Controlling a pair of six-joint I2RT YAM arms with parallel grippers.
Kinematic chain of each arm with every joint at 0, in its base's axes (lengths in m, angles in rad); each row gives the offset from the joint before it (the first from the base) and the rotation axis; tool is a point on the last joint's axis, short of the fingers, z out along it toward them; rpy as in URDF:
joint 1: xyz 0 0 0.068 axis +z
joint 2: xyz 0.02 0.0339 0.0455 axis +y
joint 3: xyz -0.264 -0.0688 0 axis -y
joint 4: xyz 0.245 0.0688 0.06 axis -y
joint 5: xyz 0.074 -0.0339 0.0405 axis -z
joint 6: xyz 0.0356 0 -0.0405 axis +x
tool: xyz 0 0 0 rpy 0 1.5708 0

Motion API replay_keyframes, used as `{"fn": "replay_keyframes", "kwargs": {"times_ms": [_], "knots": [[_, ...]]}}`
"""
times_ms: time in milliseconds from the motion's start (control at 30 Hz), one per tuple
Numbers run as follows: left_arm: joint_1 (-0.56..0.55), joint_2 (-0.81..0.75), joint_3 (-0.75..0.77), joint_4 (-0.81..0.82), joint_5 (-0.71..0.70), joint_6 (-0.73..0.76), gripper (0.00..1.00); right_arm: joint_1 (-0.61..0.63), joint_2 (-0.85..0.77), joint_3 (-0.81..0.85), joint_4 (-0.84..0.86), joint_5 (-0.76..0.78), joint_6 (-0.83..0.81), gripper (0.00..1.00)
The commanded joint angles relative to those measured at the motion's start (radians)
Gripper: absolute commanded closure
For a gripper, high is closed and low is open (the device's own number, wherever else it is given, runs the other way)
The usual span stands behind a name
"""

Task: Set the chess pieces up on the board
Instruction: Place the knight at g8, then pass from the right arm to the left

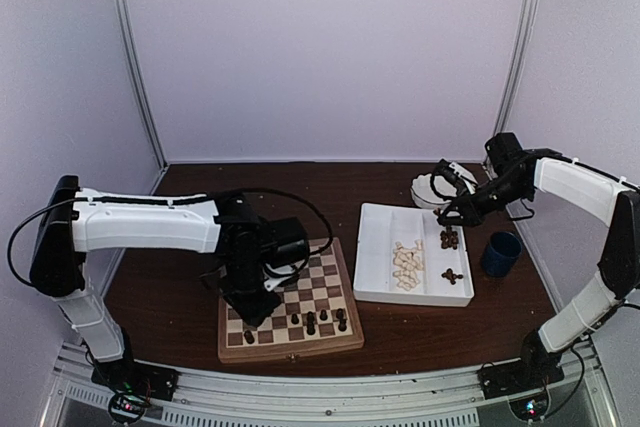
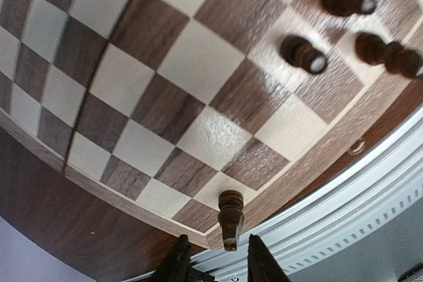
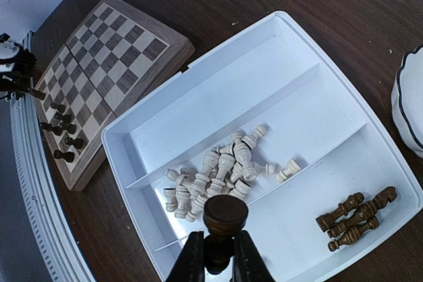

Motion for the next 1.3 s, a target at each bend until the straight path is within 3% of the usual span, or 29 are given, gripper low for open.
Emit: {"fn": "replay_keyframes", "kwargs": {"times_ms": [0, 67, 267, 633, 933, 1267], "knots": [[0.029, -0.055, 0.166, -0.033, -0.083, 0.012, 0.65, 0.003, -0.033, 0.021, -0.055, -0.012, -0.037, 0.85], [0.071, -0.076, 0.228, 0.031, -0.022, 0.01, 0.59, 0.021, -0.043, 0.048, -0.102, -0.025, -0.065, 0.85], [0.191, -0.077, 0.271, 0.455, 0.305, -0.121, 0.57, 0.135, -0.073, 0.128, -0.186, 0.027, -0.121, 0.85], [0.225, 0.196, 0.383, 1.087, 0.683, -0.493, 0.54, 0.335, -0.034, 0.264, -0.257, 0.149, -0.152, 0.85], [0.22, 0.272, 0.401, 1.238, 0.773, -0.602, 0.54, 0.377, -0.01, 0.292, -0.264, 0.175, -0.151, 0.85], [0.212, 0.333, 0.47, 1.156, 0.798, -0.612, 0.57, 0.405, -0.004, 0.306, -0.273, 0.199, -0.16, 0.86]]}}
